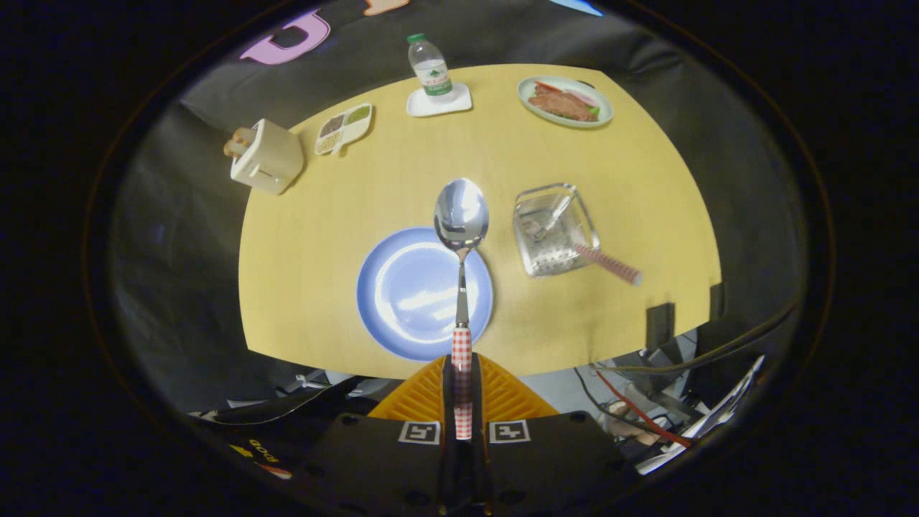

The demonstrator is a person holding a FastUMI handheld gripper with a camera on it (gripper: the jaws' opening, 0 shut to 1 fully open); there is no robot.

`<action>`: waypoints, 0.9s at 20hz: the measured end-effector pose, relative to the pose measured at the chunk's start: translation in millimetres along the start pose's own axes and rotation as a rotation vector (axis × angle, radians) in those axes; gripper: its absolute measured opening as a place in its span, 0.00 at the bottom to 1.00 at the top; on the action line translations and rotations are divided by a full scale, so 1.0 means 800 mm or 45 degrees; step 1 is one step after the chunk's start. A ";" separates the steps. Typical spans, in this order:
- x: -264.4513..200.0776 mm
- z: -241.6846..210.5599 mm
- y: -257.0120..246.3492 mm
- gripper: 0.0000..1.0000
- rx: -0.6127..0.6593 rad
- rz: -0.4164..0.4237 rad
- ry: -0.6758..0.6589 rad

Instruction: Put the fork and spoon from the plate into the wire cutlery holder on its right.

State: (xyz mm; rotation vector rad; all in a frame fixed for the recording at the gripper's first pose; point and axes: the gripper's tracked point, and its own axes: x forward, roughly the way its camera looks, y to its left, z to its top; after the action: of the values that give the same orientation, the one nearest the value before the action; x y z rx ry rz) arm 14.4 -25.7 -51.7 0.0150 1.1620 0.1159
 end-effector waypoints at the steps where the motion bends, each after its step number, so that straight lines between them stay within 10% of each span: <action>1: -0.004 0.010 -0.012 0.11 -0.014 -0.026 0.013; 18: 0.072 0.002 -0.103 0.12 -0.142 -0.183 0.660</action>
State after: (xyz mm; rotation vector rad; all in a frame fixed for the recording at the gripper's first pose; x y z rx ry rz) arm 45.4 -101.8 -109.8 -0.2076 1.6679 0.0575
